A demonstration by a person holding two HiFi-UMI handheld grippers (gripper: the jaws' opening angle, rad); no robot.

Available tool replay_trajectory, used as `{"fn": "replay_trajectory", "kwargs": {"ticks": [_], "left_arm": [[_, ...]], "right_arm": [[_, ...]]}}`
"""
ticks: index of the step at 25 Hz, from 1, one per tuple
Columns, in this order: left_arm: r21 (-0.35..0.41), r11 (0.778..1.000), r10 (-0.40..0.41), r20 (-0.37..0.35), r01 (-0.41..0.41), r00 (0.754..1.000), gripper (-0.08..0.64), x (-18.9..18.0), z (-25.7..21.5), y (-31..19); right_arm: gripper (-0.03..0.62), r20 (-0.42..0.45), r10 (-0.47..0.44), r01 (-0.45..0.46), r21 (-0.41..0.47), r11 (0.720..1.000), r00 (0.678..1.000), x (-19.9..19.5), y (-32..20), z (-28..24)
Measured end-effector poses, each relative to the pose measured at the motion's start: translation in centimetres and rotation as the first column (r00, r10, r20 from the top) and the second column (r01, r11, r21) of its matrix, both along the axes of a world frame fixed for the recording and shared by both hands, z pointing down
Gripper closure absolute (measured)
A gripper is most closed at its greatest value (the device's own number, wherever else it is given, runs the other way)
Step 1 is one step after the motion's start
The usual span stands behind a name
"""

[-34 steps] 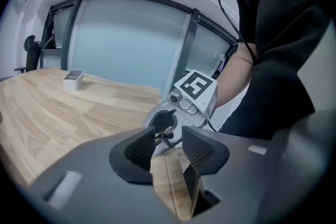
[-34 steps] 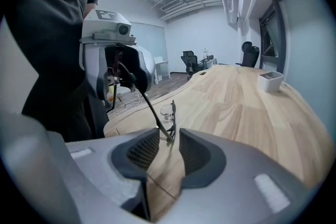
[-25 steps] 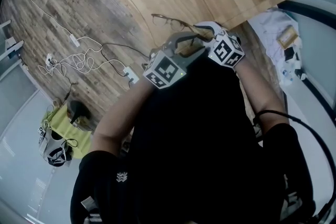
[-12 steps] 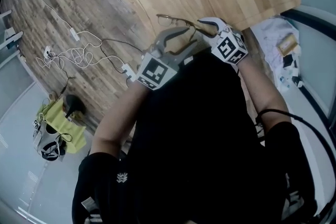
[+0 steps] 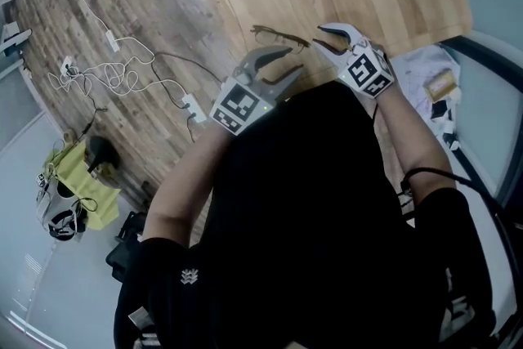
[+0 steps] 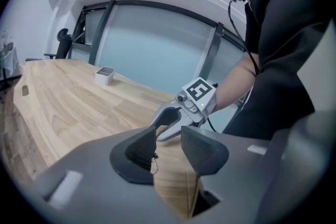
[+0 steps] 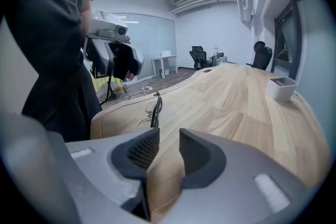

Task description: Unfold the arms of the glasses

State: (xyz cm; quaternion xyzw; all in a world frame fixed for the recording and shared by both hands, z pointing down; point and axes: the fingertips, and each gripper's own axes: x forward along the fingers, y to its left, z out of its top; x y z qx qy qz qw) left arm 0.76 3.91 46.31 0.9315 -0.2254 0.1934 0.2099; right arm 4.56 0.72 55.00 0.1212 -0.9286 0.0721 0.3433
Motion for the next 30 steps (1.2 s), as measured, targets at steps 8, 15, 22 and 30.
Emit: {"fn": "replay_trajectory", "kwargs": {"ticks": [8, 15, 22, 30], "left_arm": [[-0.09, 0.954, -0.278, 0.085, 0.285, 0.957, 0.4, -6.8, 4.5, -2.9], [-0.013, 0.945, -0.323, 0.121, 0.327, 0.939, 0.4, -10.3, 2.5, -3.4], [0.002, 0.934, -0.356, 0.099, 0.358, 0.929, 0.4, -12.0, 1.9, -1.9], [-0.034, 0.926, -0.372, 0.095, 0.377, 0.923, 0.399, -12.6, 3.3, -1.0]], "right_arm": [[0.483, 0.037, 0.023, -0.024, 0.009, 1.0, 0.999, -1.6, 0.1, -1.6], [0.483, -0.014, -0.073, 0.073, 0.013, 0.997, 0.997, -9.1, -0.6, -0.9], [0.51, -0.161, -0.15, 0.146, -0.037, 0.989, 0.976, -11.9, 0.0, 2.2], [0.566, -0.151, -0.166, 0.168, 0.002, 0.986, 0.974, -11.5, 0.4, 1.6]]}}
